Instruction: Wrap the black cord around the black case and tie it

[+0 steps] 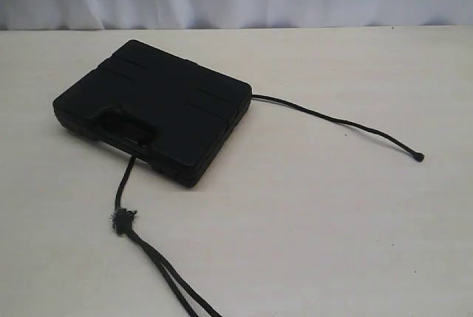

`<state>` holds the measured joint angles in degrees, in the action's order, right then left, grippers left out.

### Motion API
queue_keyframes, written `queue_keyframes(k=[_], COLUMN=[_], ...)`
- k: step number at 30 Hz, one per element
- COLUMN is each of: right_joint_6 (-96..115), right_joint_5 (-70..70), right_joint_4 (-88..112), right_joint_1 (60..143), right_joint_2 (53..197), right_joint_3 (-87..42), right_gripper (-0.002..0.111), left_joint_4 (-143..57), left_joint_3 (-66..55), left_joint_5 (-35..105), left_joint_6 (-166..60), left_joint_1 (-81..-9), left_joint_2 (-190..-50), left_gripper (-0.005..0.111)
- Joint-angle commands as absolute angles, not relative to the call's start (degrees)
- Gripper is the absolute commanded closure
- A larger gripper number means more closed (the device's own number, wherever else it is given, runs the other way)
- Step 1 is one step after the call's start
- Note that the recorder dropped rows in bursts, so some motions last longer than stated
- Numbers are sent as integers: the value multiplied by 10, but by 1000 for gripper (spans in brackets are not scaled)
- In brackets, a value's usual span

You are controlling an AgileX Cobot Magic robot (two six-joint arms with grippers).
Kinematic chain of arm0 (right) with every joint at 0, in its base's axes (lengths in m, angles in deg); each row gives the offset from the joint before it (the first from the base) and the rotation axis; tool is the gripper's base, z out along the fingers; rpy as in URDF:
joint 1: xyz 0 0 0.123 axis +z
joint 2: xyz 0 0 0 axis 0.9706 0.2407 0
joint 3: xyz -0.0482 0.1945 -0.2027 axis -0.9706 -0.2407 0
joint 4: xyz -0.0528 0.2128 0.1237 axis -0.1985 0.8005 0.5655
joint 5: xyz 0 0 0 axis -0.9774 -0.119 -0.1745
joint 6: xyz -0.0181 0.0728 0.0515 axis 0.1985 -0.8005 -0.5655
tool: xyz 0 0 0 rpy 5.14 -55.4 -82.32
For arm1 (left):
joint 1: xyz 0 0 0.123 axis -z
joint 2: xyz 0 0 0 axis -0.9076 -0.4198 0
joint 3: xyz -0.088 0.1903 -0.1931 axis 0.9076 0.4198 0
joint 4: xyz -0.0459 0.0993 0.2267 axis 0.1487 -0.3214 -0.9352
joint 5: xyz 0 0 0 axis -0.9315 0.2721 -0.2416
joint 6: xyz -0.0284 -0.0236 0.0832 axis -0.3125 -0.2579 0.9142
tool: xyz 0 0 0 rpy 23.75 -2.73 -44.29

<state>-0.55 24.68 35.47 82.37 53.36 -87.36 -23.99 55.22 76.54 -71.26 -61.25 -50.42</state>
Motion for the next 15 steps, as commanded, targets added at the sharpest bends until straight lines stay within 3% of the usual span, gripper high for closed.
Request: queue_keyframes(k=[1,4,8,11,13,15], right_joint_6=[-228,-245,-93,-88,-107,-105], right_joint_5=[365,449,379,176,-25,-130], right_joint_4=[413,390,300,97,-14,-39], right_joint_1=[822,822,822,822,822,822], right_joint_2=[531,538,658,772,846,917], right_joint_3=[-875,-847,-681,-561,-486,-433], right_gripper=[104,104,104,104,104,104], left_joint_4=[-301,-359,-418,-582,-610,-616], left_joint_3=[553,513,312,194,122,43], left_joint_5=[993,935,688,524,338,176], left_joint_6=[-749,-776,-769,-779,-808,-762], left_joint_1=[-615,-615,-615,-615,-615,-615], left_joint_2=[-504,-504,-635,-760,-841,-923], left_gripper=[107,107,107,107,107,107])
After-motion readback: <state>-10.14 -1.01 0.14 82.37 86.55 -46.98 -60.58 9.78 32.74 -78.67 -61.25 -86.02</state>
